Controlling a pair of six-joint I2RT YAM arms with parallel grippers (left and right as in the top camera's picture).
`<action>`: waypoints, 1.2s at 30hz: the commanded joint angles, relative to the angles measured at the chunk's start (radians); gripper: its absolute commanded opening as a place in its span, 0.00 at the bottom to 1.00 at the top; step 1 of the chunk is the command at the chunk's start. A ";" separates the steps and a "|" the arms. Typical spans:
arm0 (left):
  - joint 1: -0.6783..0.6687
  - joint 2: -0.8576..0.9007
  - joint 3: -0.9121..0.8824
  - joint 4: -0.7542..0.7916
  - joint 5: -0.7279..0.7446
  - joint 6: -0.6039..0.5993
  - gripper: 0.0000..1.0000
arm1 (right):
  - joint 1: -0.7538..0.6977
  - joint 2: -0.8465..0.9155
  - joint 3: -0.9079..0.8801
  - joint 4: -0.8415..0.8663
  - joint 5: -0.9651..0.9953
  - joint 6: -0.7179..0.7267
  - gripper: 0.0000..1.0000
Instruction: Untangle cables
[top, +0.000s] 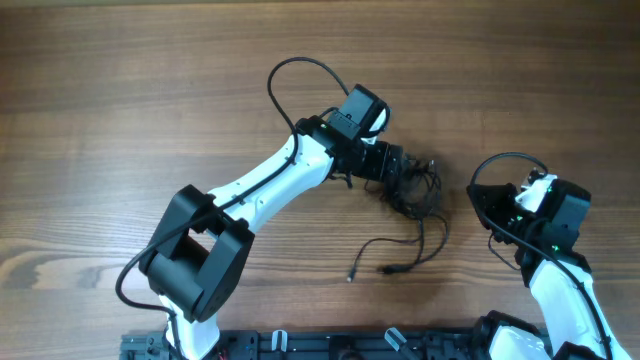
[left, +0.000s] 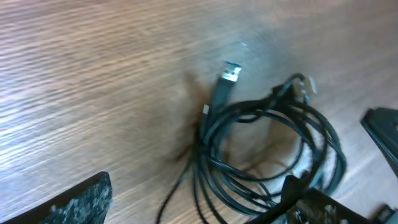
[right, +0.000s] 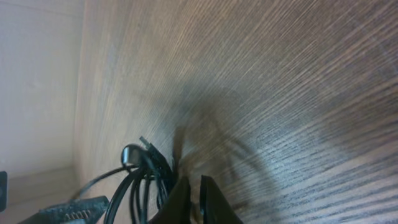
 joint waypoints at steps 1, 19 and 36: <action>0.001 -0.005 -0.007 0.003 -0.056 -0.033 0.78 | -0.004 -0.013 -0.001 0.000 -0.026 -0.056 0.13; -0.225 -0.167 -0.007 -0.054 -0.292 -0.066 0.57 | 0.040 0.055 -0.001 0.087 -0.069 -0.097 0.59; -0.018 -0.162 -0.039 -0.111 -0.241 -0.293 0.77 | 0.285 0.315 -0.001 0.175 0.227 -0.025 0.04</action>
